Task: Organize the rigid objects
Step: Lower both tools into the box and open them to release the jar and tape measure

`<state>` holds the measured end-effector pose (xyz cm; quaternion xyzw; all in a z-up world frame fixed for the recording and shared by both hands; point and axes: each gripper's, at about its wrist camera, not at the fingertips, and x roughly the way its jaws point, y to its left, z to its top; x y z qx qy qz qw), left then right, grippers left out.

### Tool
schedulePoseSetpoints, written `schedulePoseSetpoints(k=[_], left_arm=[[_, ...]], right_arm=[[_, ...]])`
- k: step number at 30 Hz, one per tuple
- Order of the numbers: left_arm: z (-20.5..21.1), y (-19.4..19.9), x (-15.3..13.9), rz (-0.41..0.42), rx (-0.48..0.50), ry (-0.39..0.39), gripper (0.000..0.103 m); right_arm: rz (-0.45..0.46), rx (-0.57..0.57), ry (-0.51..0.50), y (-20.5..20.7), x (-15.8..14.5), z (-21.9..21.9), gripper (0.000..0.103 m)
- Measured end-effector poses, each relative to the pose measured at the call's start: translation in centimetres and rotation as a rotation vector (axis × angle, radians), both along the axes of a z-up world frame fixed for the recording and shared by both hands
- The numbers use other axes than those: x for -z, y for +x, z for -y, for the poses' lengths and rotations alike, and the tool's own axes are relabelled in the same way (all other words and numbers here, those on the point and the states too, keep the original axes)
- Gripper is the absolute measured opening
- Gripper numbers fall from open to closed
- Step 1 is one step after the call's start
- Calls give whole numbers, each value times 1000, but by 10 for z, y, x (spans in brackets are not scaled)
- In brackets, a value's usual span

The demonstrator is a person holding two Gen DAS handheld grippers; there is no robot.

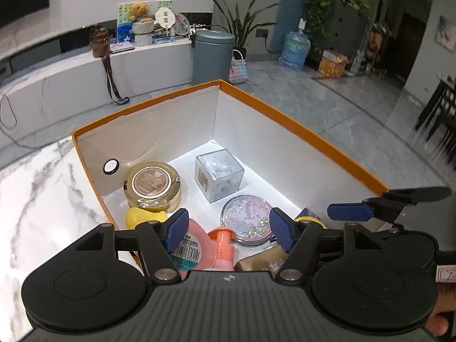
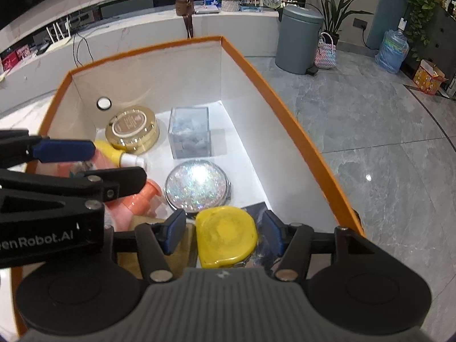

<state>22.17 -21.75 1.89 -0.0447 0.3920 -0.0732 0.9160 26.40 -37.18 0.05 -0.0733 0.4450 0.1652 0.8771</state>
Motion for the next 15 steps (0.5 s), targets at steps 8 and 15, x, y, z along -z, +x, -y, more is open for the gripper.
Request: schedulePoseSetpoints(k=[8,15], left_arm=[[-6,-8,-8,5,-21,-65,76],[-12,-19,-23,47,-37,-112,81]], right_arm=[[38,-12,13,-8,-15,-4,60],[82,-16,7,-20,-35,-8,65]])
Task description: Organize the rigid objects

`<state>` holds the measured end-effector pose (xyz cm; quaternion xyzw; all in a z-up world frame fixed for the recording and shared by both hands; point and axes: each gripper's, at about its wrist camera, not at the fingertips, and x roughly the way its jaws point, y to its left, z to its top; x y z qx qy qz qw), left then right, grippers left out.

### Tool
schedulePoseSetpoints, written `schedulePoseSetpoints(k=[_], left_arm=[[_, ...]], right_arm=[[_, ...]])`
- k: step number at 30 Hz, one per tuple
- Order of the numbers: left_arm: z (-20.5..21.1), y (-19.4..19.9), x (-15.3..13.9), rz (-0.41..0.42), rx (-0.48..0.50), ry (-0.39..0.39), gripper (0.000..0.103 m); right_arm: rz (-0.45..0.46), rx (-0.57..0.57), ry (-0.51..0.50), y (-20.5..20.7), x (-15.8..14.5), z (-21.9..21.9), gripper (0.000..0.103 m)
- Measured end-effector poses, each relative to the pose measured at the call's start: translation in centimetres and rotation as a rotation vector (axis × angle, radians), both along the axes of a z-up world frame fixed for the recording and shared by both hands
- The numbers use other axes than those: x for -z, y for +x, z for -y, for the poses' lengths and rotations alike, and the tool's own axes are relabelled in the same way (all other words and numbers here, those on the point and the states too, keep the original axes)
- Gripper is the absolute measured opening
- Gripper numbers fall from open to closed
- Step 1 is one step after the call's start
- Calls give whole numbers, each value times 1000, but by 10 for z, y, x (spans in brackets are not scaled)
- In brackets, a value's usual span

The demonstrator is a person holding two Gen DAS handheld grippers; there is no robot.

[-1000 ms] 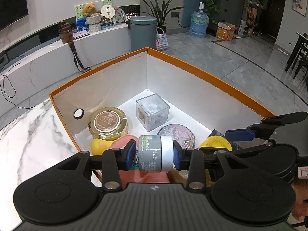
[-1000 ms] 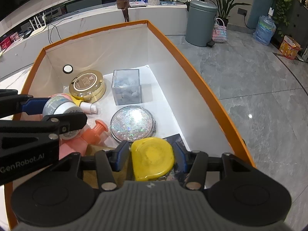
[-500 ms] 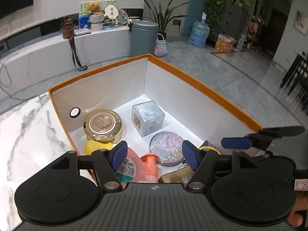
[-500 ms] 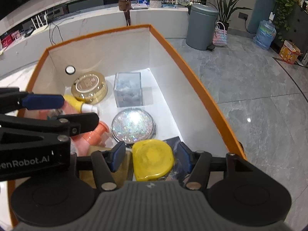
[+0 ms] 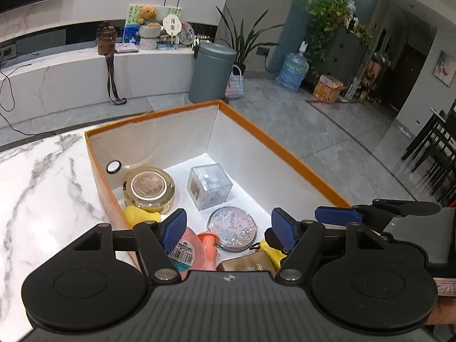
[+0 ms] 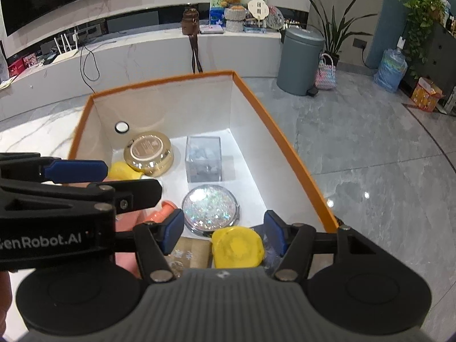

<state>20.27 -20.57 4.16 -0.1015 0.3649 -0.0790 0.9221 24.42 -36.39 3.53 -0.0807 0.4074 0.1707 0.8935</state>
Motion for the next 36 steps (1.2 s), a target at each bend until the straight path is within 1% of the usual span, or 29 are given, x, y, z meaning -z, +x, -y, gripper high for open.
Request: schedulePoseSetpoints(k=[6,9,11,13,16,17,19,21,25,30,32,36], left_arm=[[-1,-13,-13,40,-3,36,84],[-2,-21,-20,40,-34,54,87],[-5,-27,-23,42,-50,39,87],[-8,-33,-26,46,-55,21,87],[-10,-41,-31,47,-58,36,88],[-9,-43,-33,40,-59,54,92],[-8,-46,-35,25,-65,92,93],[-8,-52,-35,13,-70,111,93],[-6,-64,-34,-9,-76,125,93],[-7,-78,-36,3,-72,143,93],[-7,-82,-37,9,-75,144,95],[-6,-84,-37,13,-81,154,95]], right_arm=[[31,0,9,-14,-17,1,66],[46,16,3,-21,-24,5,69],[60,40,2,-27,-30,9,74],[74,63,6,-33,-36,12,75],[83,86,26,-43,-41,16,77],[87,95,31,-46,-42,16,78],[93,116,40,-52,-43,16,78],[98,134,45,-57,-44,16,79],[111,164,57,-70,-46,15,83],[130,179,57,-90,-49,14,83],[134,184,63,-96,-50,14,83],[137,195,58,-102,-50,13,83]])
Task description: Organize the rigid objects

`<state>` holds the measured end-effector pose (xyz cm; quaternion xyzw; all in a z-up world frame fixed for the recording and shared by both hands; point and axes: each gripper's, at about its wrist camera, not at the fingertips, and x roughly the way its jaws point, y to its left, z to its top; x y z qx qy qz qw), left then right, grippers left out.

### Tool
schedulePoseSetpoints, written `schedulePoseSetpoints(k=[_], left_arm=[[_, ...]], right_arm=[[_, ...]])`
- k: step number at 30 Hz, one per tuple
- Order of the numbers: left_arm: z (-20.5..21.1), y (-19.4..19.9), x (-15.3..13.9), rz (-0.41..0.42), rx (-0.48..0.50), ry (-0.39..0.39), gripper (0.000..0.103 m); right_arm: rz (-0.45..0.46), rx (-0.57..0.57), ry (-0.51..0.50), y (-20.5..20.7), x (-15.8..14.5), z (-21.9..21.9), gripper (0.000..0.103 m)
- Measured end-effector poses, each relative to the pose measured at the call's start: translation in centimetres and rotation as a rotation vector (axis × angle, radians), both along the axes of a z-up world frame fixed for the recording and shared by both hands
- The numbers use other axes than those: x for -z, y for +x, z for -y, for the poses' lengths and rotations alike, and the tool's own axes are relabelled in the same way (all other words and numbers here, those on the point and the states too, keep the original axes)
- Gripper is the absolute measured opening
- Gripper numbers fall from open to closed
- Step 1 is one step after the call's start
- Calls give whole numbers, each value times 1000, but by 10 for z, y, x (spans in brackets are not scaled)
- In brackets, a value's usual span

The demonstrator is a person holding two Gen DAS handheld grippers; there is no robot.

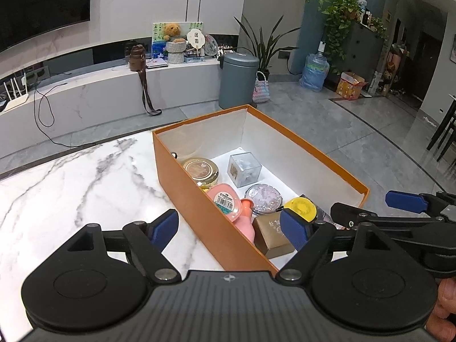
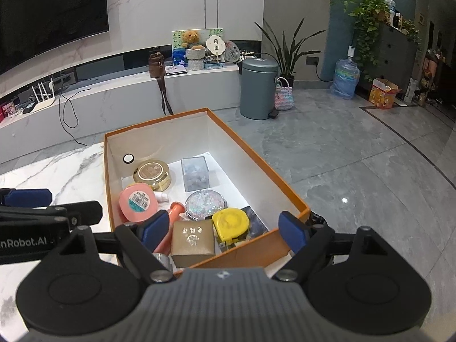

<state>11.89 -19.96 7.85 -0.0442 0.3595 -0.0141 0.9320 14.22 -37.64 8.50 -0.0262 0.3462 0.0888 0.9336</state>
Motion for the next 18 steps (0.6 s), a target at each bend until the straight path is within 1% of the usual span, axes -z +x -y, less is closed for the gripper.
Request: schedulePoseSetpoints(k=[5,18], left_arm=[[-1,-1,0,-1,0,0,95],[1,-1,2,-1,2,1,95]], right_arm=[[4,7,-22,-1,1,-6,83],[2,15,-31,-2,1,-6,83]])
